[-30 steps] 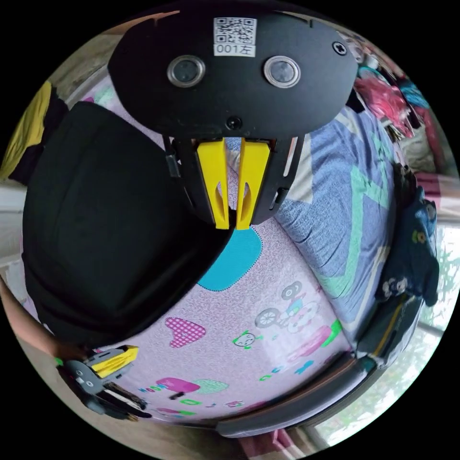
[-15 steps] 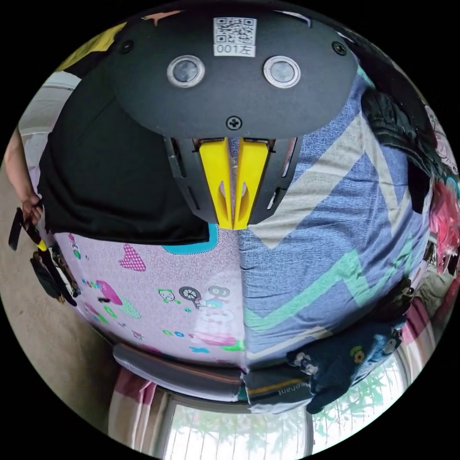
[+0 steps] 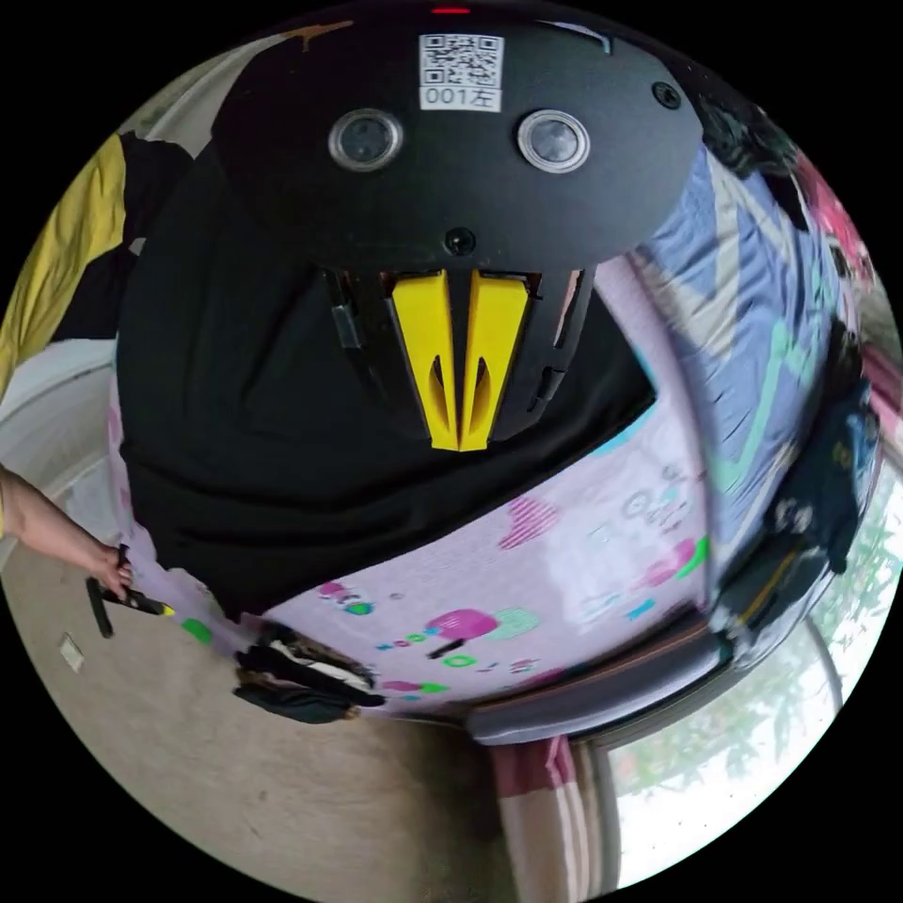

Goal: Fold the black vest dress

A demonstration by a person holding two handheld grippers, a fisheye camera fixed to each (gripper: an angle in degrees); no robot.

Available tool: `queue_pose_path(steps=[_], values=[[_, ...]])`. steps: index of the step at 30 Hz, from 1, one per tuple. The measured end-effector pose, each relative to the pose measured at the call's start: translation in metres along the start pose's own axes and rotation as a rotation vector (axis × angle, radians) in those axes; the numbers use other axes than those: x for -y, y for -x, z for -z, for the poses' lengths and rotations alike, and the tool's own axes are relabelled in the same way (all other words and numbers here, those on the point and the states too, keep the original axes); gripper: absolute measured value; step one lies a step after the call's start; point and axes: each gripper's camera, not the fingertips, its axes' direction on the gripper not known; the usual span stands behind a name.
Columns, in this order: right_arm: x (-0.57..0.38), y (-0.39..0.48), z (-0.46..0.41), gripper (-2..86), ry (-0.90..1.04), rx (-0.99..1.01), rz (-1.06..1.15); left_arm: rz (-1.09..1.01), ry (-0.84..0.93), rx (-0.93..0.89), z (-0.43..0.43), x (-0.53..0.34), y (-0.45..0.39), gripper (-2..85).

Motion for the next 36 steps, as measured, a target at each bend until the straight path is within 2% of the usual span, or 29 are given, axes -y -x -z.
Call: queue_pose_path(steps=[3,8,12,14,21,28,36], values=[[0.022,-0.039,0.013,0.1,0.010,0.031,0.043,-0.121,-0.012,-0.141,-0.025,0.057,-0.066,-1.2],[0.066,-0.120,-0.005,0.6,0.072,0.017,0.142,-0.287,0.038,-0.102,-0.082,0.159,-0.194,-1.5],[0.110,-0.180,-0.041,1.6,0.231,0.032,0.265,-0.292,0.103,-0.134,-0.131,0.227,-0.259,-1.3],[0.124,-0.197,-0.051,2.1,0.281,0.036,0.315,-0.256,0.086,-0.216,-0.164,0.271,-0.288,-0.2],[0.162,-0.246,-0.064,6.5,0.327,0.094,0.394,-0.186,0.117,-0.276,-0.243,0.371,-0.349,4.0],[0.184,-0.272,-0.059,9.2,0.386,0.190,0.407,-0.286,0.162,-0.175,-0.299,0.433,-0.395,5.9],[0.193,-0.282,-0.057,9.2,0.447,0.267,0.395,-0.394,0.256,-0.215,-0.358,0.463,-0.444,5.7]])
